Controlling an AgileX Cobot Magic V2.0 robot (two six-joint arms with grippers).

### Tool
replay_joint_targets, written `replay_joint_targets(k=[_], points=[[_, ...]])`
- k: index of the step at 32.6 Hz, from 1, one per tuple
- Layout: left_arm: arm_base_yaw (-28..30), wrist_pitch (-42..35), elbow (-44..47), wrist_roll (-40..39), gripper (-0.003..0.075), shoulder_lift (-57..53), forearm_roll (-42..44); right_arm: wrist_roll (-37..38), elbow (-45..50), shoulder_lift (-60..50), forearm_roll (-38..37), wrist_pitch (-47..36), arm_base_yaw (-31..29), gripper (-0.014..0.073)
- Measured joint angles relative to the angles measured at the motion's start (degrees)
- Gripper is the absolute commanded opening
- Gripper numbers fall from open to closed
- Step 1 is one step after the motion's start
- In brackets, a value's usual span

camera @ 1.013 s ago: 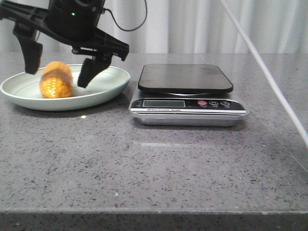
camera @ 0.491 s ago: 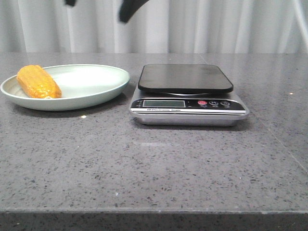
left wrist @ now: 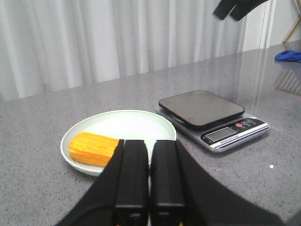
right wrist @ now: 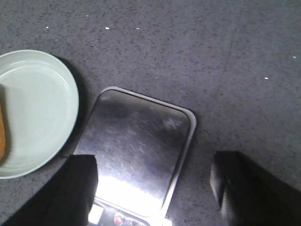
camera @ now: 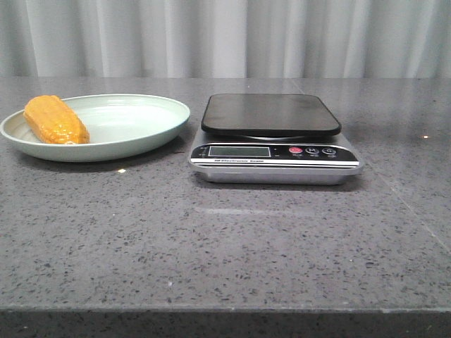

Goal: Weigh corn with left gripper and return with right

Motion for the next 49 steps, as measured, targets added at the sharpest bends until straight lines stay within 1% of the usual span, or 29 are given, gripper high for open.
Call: replay_joint_targets(k=[4,5,7,10,15,22,27,32,36,39,49], points=[[0.0,-0.12,1.12,0.0,0.0127,0.0,0.0,-1.31,13.14,-10.71,-0.23,-7.14,-1.79,0.0307],[0.0,-0.12,1.3,0.0,0.0127,0.0,0.0,-1.61,15.84,-13.04,-0.45,-8.66,-1.92,0.0276],[0.0,-0.12,1.34,0.0,0.0127,0.0,0.0,-1.77,22.36,-18.21,-0.73,-12.11,-2.24,0.0214],[0.0,-0.21,1.34,0.0,0.0127,0.0,0.0,-1.91,30.3,-25.85,-0.88,-15.69,-2.33,0.0168],[0.0,-0.21,1.34,0.0,0.0127,0.0,0.0,-2.0,42.91,-37.46,-1.53,-21.27,-2.33,0.0168],[0.0,-0.21,1.34,0.0,0.0127,0.0,0.0,-2.04,60.03,-55.82,-3.63,-31.18,-2.33,0.0162],[0.0,-0.21,1.34,0.0,0.0127,0.0,0.0,-2.04,69.98,-69.18,-6.22,-37.8,-2.33,0.0149],[0.0,-0.21,1.34,0.0,0.0127,0.0,0.0,-2.04,77.27,-78.63,-7.99,-44.41,-2.33,0.015],[0.0,-0.21,1.34,0.0,0.0127,0.0,0.0,-2.04,81.66,-80.93,-8.45,-50.22,-2.33,0.015],[0.0,-0.21,1.34,0.0,0.0127,0.0,0.0,-2.04,83.24,-81.03,-8.57,-52.38,-2.33,0.015],[0.0,-0.21,1.34,0.0,0.0127,0.0,0.0,-2.04,85.0,-81.03,-8.91,-52.9,-2.33,0.015]])
